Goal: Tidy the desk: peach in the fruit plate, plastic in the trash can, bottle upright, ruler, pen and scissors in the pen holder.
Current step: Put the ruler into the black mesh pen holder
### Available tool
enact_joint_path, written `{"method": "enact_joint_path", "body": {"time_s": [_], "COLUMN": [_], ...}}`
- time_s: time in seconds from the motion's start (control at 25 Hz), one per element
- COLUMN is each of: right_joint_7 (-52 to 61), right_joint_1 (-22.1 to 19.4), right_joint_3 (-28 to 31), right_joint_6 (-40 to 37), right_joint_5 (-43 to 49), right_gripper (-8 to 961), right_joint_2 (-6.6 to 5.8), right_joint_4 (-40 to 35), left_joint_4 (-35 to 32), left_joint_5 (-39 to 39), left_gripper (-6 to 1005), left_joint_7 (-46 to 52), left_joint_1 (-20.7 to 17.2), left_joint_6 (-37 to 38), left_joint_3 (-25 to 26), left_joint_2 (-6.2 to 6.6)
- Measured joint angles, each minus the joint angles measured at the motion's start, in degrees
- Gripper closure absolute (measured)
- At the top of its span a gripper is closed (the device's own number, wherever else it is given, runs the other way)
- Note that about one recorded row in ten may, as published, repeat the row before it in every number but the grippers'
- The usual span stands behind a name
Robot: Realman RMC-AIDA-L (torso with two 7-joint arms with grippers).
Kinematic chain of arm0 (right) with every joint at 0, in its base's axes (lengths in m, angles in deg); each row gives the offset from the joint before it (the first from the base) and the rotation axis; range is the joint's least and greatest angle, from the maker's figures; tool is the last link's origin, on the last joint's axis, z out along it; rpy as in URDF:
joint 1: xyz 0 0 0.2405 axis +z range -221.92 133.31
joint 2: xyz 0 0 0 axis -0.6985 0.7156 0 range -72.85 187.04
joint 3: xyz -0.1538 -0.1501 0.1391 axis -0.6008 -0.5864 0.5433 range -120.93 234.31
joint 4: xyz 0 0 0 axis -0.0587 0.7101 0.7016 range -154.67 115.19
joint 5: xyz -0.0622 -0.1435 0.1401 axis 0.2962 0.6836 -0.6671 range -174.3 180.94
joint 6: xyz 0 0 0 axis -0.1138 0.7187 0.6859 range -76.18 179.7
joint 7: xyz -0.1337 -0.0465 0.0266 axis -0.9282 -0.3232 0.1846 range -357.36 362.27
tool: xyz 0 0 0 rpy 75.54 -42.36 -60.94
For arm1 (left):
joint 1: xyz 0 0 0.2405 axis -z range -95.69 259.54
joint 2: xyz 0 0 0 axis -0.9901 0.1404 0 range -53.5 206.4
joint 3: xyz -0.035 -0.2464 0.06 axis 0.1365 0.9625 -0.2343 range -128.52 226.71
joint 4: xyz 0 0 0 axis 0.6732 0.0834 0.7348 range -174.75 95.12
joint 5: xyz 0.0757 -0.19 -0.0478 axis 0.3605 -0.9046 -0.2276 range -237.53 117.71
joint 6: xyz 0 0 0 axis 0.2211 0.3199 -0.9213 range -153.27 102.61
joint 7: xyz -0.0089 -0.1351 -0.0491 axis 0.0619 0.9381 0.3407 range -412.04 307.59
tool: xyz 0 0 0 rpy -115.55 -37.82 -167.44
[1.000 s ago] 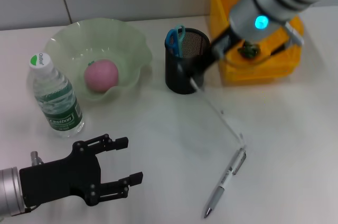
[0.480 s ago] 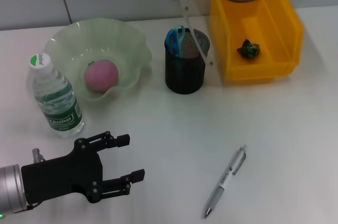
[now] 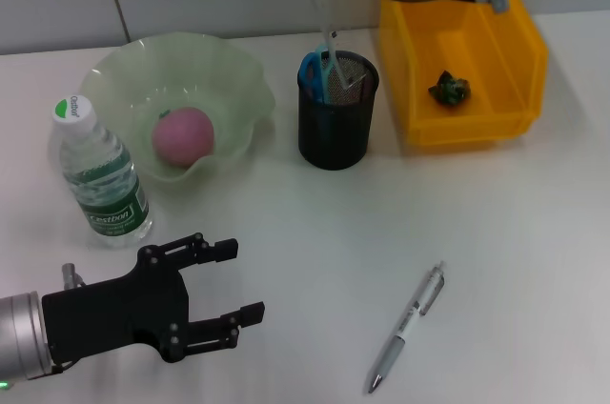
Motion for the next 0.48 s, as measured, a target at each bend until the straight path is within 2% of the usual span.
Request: {"method": "enact_joint_path", "body": {"time_s": [0.2, 0.48], "right_joint_7": [-1.26, -3.53], "right_joint_1": [-1.57, -1.69], "right_joint_3": [-1.59, -1.75], "right_joint_6": [5.28, 7.65], "right_joint_5": [-3.24, -7.2], "right_gripper": [568, 568], "right_joint_2": [-0.03, -0.15], "right_joint_4": [2.42, 5.98], "left_joint_4": [0.0, 0.0], "left_joint_5": [0.0, 0.0], "left_gripper": [214, 214], "left_joint_7": [0.0, 0.0], "left_joint_1": [0.19, 0.2], "left_joint_6": [0.0, 0.0], "left_joint_3": [0.0, 0.0], "left_joint_2": [0.0, 0.01]}}
